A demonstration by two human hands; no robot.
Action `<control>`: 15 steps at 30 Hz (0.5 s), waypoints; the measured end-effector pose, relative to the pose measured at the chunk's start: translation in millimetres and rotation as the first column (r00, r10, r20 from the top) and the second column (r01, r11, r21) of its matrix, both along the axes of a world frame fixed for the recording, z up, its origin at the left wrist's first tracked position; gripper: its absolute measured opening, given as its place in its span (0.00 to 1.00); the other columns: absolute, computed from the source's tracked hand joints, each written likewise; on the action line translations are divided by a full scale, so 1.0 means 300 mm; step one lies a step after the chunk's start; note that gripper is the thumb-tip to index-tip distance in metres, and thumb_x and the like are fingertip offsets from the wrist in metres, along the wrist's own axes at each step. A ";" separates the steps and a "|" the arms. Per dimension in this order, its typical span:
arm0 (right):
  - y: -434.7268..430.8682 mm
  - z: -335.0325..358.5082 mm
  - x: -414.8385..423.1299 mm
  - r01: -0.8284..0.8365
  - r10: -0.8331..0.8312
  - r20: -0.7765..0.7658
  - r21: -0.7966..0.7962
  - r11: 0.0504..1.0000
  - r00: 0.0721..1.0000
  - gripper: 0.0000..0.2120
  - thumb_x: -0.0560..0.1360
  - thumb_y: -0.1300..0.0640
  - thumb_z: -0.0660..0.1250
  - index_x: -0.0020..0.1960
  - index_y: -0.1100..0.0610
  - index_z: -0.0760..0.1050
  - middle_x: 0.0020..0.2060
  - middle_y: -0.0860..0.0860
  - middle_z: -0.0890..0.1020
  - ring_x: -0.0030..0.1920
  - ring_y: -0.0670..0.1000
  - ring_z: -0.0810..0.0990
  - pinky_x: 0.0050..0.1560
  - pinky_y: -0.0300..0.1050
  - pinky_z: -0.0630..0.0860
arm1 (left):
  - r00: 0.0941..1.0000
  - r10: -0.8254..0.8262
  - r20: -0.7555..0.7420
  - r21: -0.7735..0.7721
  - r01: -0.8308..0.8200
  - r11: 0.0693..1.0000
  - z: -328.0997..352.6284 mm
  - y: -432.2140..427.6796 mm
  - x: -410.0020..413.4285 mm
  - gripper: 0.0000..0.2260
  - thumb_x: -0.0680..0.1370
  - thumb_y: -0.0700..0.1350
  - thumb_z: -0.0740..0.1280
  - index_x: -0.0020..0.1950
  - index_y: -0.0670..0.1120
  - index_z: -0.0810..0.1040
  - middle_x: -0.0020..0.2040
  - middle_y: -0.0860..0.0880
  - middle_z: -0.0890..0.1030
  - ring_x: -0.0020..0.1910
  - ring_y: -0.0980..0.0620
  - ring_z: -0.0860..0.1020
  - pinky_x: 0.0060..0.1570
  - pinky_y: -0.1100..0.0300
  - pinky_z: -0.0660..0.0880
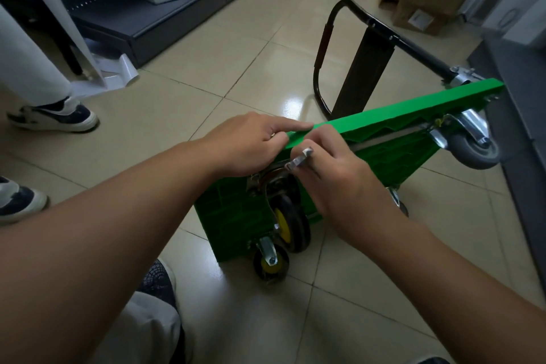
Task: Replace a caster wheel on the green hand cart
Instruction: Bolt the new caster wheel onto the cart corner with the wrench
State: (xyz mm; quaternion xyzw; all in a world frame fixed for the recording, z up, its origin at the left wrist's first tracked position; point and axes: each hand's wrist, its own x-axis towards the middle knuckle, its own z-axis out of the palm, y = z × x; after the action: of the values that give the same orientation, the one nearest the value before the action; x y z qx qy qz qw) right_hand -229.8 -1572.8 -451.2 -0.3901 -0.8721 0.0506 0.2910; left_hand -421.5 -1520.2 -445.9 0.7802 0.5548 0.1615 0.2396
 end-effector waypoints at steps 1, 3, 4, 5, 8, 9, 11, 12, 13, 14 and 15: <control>0.007 0.003 0.001 0.002 -0.002 -0.029 -0.016 1.000 1.000 0.09 0.83 0.58 0.64 0.52 0.64 0.76 0.51 0.55 0.75 0.40 0.47 0.71 0.36 0.48 0.75 | 1.000 -0.003 0.000 -0.003 0.003 1.000 -0.002 0.000 0.000 0.22 0.81 0.52 0.54 0.70 0.71 0.73 0.64 0.52 0.83 0.41 0.61 0.78 0.40 0.59 0.71; 0.024 0.013 0.002 0.028 -0.037 -0.110 -0.078 0.997 0.993 0.08 0.82 0.57 0.66 0.55 0.63 0.77 0.52 0.53 0.75 0.42 0.48 0.76 0.41 0.49 0.80 | 1.000 -0.003 -0.001 -0.008 0.003 1.000 -0.006 0.003 -0.002 0.19 0.83 0.52 0.56 0.69 0.71 0.74 0.62 0.52 0.84 0.45 0.58 0.79 0.43 0.58 0.72; 0.034 0.018 0.003 0.048 -0.065 -0.151 -0.111 0.993 0.986 0.07 0.82 0.57 0.67 0.55 0.62 0.77 0.51 0.52 0.74 0.42 0.48 0.77 0.43 0.47 0.81 | 1.000 0.005 0.001 -0.003 -0.005 1.000 -0.006 0.003 -0.002 0.19 0.84 0.51 0.57 0.68 0.71 0.75 0.60 0.50 0.84 0.42 0.61 0.77 0.41 0.59 0.70; 0.046 0.020 0.005 0.070 -0.096 -0.187 -0.139 0.988 0.978 0.07 0.81 0.57 0.68 0.55 0.60 0.77 0.51 0.51 0.74 0.43 0.47 0.77 0.44 0.45 0.80 | 1.000 0.016 0.006 0.006 -0.016 1.000 -0.005 0.003 -0.001 0.19 0.84 0.50 0.57 0.68 0.70 0.76 0.57 0.48 0.84 0.38 0.64 0.75 0.38 0.62 0.67; 0.084 0.016 0.021 0.157 -0.214 -0.271 -0.217 0.963 0.938 0.04 0.81 0.54 0.68 0.54 0.53 0.76 0.49 0.49 0.76 0.46 0.43 0.78 0.45 0.40 0.80 | 0.999 0.017 0.038 0.024 -0.018 1.000 0.001 -0.007 0.001 0.20 0.83 0.48 0.59 0.70 0.70 0.75 0.41 0.57 0.82 0.30 0.69 0.73 0.33 0.62 0.62; 0.095 0.012 0.027 0.189 -0.266 -0.307 -0.259 0.947 0.914 0.05 0.81 0.53 0.69 0.54 0.52 0.75 0.49 0.48 0.77 0.46 0.42 0.80 0.46 0.41 0.81 | 0.999 0.014 0.047 0.028 -0.016 0.999 0.002 -0.009 0.001 0.21 0.83 0.47 0.59 0.70 0.70 0.75 0.32 0.61 0.77 0.28 0.68 0.72 0.32 0.61 0.62; 0.112 0.002 0.039 0.209 -0.358 -0.417 -0.362 0.908 0.836 0.08 0.79 0.52 0.71 0.55 0.52 0.73 0.47 0.47 0.81 0.46 0.43 0.84 0.45 0.46 0.85 | 0.999 0.011 0.041 0.036 -0.013 0.999 0.001 -0.006 0.002 0.21 0.83 0.47 0.59 0.71 0.70 0.74 0.29 0.62 0.69 0.28 0.67 0.73 0.32 0.60 0.63; 0.117 -0.004 0.043 0.208 -0.390 -0.461 -0.397 0.894 0.797 0.11 0.79 0.52 0.72 0.56 0.52 0.72 0.47 0.47 0.82 0.46 0.46 0.85 0.44 0.50 0.85 | 0.999 0.013 0.030 0.037 -0.014 0.999 0.000 -0.004 0.003 0.21 0.83 0.47 0.59 0.71 0.70 0.74 0.31 0.62 0.69 0.28 0.68 0.73 0.33 0.60 0.63; 0.121 -0.010 0.047 0.205 -0.411 -0.489 -0.420 0.884 0.770 0.12 0.78 0.52 0.72 0.56 0.53 0.71 0.47 0.48 0.82 0.46 0.48 0.86 0.44 0.52 0.86 | 1.000 0.013 0.018 0.035 -0.014 0.999 -0.001 -0.003 0.004 0.21 0.83 0.48 0.59 0.71 0.71 0.73 0.32 0.63 0.69 0.29 0.67 0.73 0.33 0.60 0.63; 0.124 -0.016 0.049 0.195 -0.425 -0.510 -0.443 0.875 0.748 0.13 0.78 0.53 0.72 0.56 0.54 0.71 0.47 0.50 0.83 0.46 0.50 0.87 0.45 0.54 0.85 | 1.000 0.013 0.007 0.034 -0.014 0.999 0.000 -0.004 0.004 0.21 0.83 0.48 0.58 0.71 0.71 0.73 0.33 0.63 0.69 0.29 0.66 0.74 0.33 0.59 0.63; 0.124 -0.022 0.051 0.173 -0.443 -0.540 -0.477 0.862 0.716 0.12 0.79 0.54 0.72 0.56 0.55 0.71 0.48 0.52 0.83 0.47 0.52 0.87 0.45 0.55 0.85 | 1.000 0.014 0.001 0.031 -0.014 0.999 -0.001 -0.003 0.003 0.21 0.83 0.49 0.58 0.71 0.72 0.72 0.32 0.62 0.70 0.29 0.64 0.74 0.32 0.59 0.63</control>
State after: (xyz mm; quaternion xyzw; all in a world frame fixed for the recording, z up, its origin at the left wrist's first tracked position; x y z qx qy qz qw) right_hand -214.4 -1535.5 -457.7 -0.5424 -0.6143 0.3021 0.4870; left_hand -420.5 -1521.1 -446.0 0.7798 0.5576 0.1721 0.2264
